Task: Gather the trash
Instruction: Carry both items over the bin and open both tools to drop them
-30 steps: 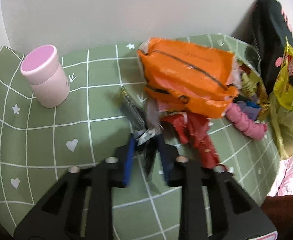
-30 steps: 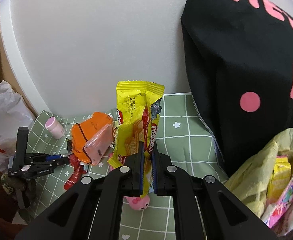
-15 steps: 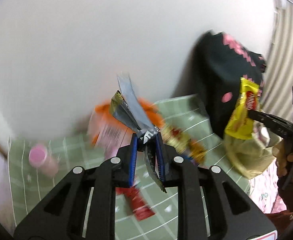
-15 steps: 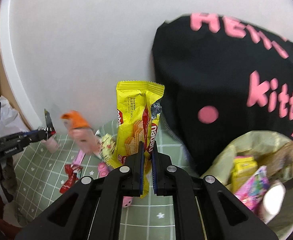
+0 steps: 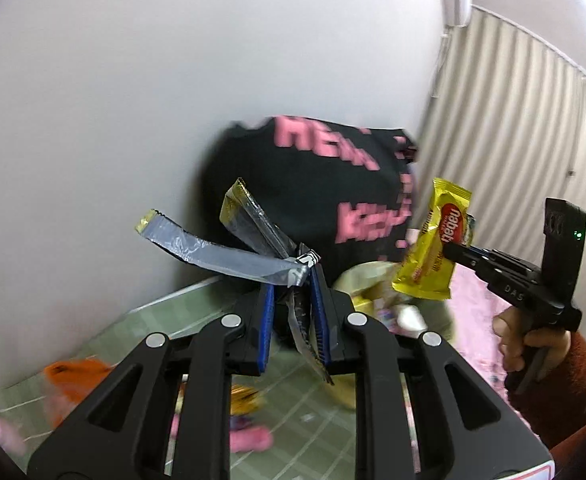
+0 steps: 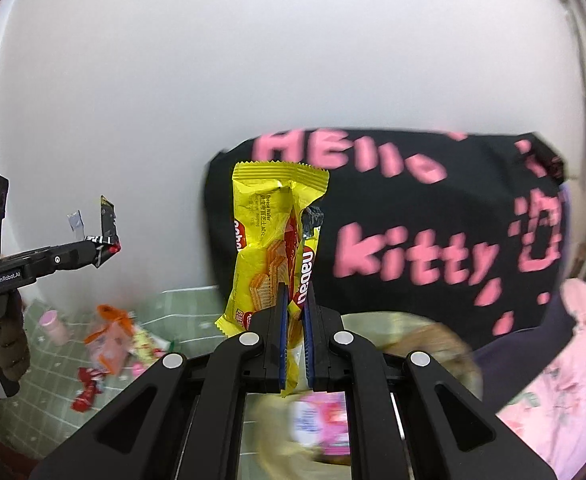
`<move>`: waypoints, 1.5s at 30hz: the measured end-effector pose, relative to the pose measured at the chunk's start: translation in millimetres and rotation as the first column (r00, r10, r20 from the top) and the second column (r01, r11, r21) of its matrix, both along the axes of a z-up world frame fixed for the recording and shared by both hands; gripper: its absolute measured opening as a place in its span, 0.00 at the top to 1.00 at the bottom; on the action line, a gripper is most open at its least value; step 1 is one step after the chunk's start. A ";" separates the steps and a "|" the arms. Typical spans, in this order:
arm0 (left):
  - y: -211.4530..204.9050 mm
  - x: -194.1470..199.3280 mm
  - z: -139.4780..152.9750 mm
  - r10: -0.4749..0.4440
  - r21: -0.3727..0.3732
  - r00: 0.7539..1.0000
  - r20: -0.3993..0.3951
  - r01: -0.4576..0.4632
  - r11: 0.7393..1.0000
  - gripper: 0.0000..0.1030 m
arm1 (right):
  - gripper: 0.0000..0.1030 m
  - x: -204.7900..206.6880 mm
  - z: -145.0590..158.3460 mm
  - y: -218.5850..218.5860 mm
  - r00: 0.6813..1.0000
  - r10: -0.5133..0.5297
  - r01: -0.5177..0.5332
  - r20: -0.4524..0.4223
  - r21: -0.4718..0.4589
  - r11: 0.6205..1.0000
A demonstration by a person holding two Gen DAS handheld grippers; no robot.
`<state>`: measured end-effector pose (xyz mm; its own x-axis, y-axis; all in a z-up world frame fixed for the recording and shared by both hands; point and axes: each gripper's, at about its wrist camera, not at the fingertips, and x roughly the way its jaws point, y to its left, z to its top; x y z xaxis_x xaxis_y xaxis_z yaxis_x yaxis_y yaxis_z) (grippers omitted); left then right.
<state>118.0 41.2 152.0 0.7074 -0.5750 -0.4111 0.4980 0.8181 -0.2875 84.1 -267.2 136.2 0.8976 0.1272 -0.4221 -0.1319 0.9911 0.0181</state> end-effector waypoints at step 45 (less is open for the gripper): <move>-227.1 86.4 -108.0 -0.424 0.060 0.829 -0.364 0.476 0.878 0.79 | 0.89 22.8 -123.0 -88.9 0.927 -0.102 0.092 -0.360 -0.045 0.995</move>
